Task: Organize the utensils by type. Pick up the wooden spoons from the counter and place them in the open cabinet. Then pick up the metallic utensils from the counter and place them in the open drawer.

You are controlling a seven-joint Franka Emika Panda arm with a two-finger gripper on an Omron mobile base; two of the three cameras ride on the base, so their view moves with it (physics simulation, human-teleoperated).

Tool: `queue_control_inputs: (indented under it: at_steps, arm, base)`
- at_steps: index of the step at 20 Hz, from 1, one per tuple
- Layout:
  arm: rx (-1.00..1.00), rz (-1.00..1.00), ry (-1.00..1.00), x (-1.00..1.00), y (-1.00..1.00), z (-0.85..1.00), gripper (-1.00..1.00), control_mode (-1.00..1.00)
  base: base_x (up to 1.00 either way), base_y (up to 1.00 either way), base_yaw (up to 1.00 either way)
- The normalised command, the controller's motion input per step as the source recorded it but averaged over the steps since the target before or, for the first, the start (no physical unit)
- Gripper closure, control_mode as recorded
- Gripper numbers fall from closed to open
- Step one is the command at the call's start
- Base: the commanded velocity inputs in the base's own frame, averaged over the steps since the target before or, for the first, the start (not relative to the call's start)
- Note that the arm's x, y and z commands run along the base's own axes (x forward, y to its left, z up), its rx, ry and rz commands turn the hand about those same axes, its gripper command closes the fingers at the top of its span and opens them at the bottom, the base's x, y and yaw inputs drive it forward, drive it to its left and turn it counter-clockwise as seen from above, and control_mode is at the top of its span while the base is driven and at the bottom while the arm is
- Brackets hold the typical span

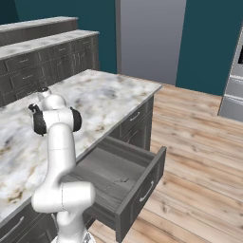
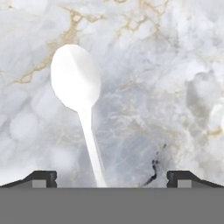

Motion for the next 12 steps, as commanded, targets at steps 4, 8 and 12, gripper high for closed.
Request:
queue_control_inputs:
  at_steps: [4, 8, 12]
  arm:
    - [0.0, 0.0, 0.0, 0.0, 0.11, -0.02, -1.0, -1.0]
    - [0.0, 0.0, 0.0, 0.08, 0.12, -0.09, -1.0, -1.0]
    - [0.0, 0.0, 0.0, 0.04, 0.07, -0.15, -1.0, -1.0]
  base:
    - [0.0, 0.0, 0.0]
    - [0.0, 0.0, 0.0]
    - [0.0, 0.0, 0.0]
